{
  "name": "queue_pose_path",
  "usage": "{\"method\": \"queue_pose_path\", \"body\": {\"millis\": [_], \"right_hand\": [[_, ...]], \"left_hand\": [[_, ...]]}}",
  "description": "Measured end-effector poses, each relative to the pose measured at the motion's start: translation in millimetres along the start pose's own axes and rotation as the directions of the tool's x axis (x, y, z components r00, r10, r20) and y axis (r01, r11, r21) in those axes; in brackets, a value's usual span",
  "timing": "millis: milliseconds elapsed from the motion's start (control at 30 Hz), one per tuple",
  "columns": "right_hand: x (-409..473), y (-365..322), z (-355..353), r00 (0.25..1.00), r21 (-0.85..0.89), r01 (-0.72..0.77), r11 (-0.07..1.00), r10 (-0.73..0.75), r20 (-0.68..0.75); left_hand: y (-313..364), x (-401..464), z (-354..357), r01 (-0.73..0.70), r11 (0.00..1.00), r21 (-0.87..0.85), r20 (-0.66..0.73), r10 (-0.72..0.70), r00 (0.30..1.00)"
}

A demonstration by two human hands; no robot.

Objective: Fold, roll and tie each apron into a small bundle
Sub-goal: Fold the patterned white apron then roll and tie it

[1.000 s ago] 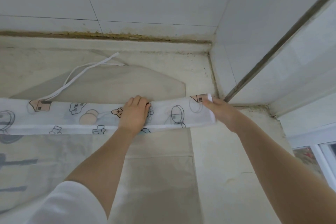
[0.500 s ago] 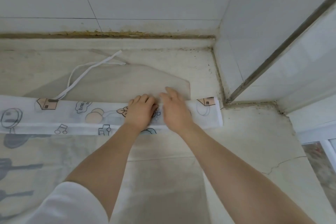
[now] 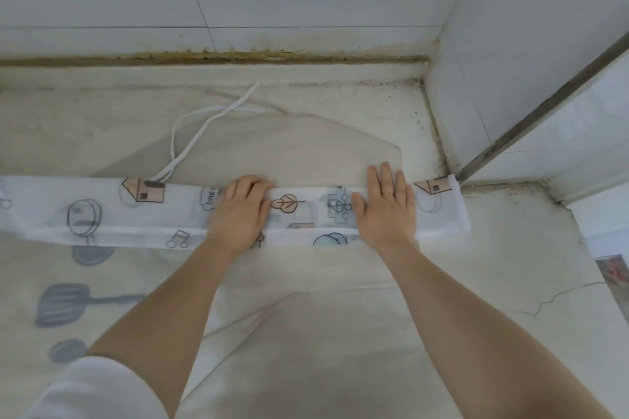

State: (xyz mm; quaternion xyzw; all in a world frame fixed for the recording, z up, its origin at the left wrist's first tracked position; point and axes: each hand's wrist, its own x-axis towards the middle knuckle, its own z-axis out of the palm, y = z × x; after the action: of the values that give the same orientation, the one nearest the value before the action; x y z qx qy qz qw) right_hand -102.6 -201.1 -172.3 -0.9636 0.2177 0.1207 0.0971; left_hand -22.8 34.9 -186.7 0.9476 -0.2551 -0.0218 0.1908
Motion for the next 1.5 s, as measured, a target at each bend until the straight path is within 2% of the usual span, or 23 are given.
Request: {"method": "queue_pose_path", "body": {"millis": [100, 133, 200, 233, 300, 433, 533, 567, 633, 667, 733, 800, 833, 933, 1033, 1100, 1167, 1233, 1267, 1300, 1333, 1400, 1500], "right_hand": [[-1.7, -5.3, -1.5, 1.0, -0.032, -0.01, 0.999, 0.011, 0.018], [-0.9, -4.5, -3.3, 0.999, -0.049, -0.026, 0.998, 0.027, 0.029], [-0.9, -13.0, -7.1, 0.995, -0.086, -0.078, 0.993, 0.083, 0.058], [-2.2, -21.3, -9.0, 0.992, -0.098, -0.109, 0.989, 0.115, 0.057], [-5.6, -49.8, -9.4, 0.994, -0.121, -0.109, 0.987, 0.111, 0.014], [-22.0, -133.5, -4.6, 0.987, -0.063, 0.162, 0.985, -0.162, 0.016], [-45.9, -200.9, 7.9, 0.898, -0.006, 0.441, 0.898, -0.44, 0.021], [-51.9, -218.6, 13.6, 0.858, 0.021, 0.512, 0.859, -0.513, 0.022], [-59.0, -249.9, 23.3, 0.816, 0.117, 0.569, 0.814, -0.577, 0.048], [-58.9, -259.4, 25.3, 0.827, 0.175, 0.542, 0.822, -0.559, 0.06], [-56.0, -269.5, 29.7, 0.875, 0.28, 0.443, 0.852, -0.479, 0.074], [-54.3, -272.6, 32.7, 0.891, 0.303, 0.397, 0.866, -0.443, 0.102], [-53.7, -268.8, 36.1, 0.889, 0.302, 0.4, 0.865, -0.446, 0.101], [-57.3, -269.0, 36.4, 0.885, 0.316, 0.418, 0.852, -0.46, 0.069], [-50.9, -268.6, 34.7, 0.898, 0.289, 0.399, 0.87, -0.434, 0.066], [-41.9, -267.6, 34.0, 0.926, 0.252, 0.343, 0.905, -0.371, 0.07], [-32.3, -269.7, 31.0, 0.951, 0.183, 0.284, 0.941, -0.3, 0.069], [-25.9, -270.5, 27.0, 0.963, 0.146, 0.25, 0.957, -0.262, 0.063], [-24.2, -271.7, 22.5, 0.965, 0.128, 0.243, 0.962, -0.253, 0.068], [-21.1, -270.3, 20.5, 0.966, 0.108, 0.239, 0.965, -0.248, 0.079], [-17.7, -270.5, 17.7, 0.967, 0.088, 0.232, 0.969, -0.24, 0.091], [-8.4, -270.4, 15.0, 0.969, 0.054, 0.216, 0.975, -0.221, 0.107], [3.4, -283.2, 10.6, 0.979, 0.099, 0.107, 0.989, -0.122, 0.164]], "left_hand": [[-28.4, -20.4, -14.2, 0.074, 0.993, 0.09, -0.049, -0.07, 0.996], [-34.9, -24.2, -18.8, 0.177, 0.977, 0.12, -0.121, -0.163, 0.979], [-52.6, -34.0, -34.7, 0.439, 0.89, 0.125, -0.237, -0.402, 0.884], [-61.4, -38.6, -40.8, 0.533, 0.836, 0.132, -0.222, -0.499, 0.837], [-74.7, -46.7, -47.1, 0.6, 0.785, 0.155, -0.11, -0.59, 0.8], [-78.6, -51.2, -42.1, 0.541, 0.833, 0.118, 0.049, -0.549, 0.834], [-90.4, -49.9, -47.1, 0.542, 0.839, 0.056, 0.131, -0.544, 0.829], [-94.4, -49.5, -49.0, 0.514, 0.856, 0.05, 0.139, -0.515, 0.846], [-99.4, -49.6, -57.5, 0.446, 0.887, -0.123, 0.125, -0.432, 0.893], [-98.1, -48.4, -59.2, 0.417, 0.851, -0.318, 0.138, -0.394, 0.909], [-89.6, -49.0, -70.3, 0.392, 0.677, -0.623, 0.195, -0.351, 0.916], [-88.0, -54.7, -80.6, 0.411, 0.511, -0.755, 0.229, -0.38, 0.896], [-85.8, -57.1, -78.6, 0.416, 0.479, -0.773, 0.249, -0.375, 0.893], [-94.4, -64.6, -83.3, 0.368, 0.537, -0.759, 0.172, -0.38, 0.909], [-120.1, -66.8, -106.6, 0.266, 0.644, -0.717, -0.065, -0.441, 0.895], [-142.9, -64.9, -125.1, 0.229, 0.675, -0.701, -0.223, -0.513, 0.829], [-164.9, -64.5, -141.1, 0.248, 0.655, -0.714, -0.341, -0.634, 0.694], [-184.8, -65.5, -146.6, 0.298, 0.548, -0.781, -0.351, -0.781, 0.517], [-198.4, -66.2, -147.3, 0.337, 0.475, -0.813, -0.307, -0.841, 0.445], [-210.2, -65.7, -148.9, 0.382, 0.404, -0.831, -0.241, -0.881, 0.407], [-221.7, -64.4, -152.7, 0.435, 0.34, -0.834, -0.159, -0.902, 0.401], [-241.1, -59.8, -160.8, 0.472, 0.304, -0.827, -0.065, -0.887, 0.457], [-251.6, -47.2, -184.4, 0.305, 0.318, -0.898, -0.077, -0.794, 0.603]]}}
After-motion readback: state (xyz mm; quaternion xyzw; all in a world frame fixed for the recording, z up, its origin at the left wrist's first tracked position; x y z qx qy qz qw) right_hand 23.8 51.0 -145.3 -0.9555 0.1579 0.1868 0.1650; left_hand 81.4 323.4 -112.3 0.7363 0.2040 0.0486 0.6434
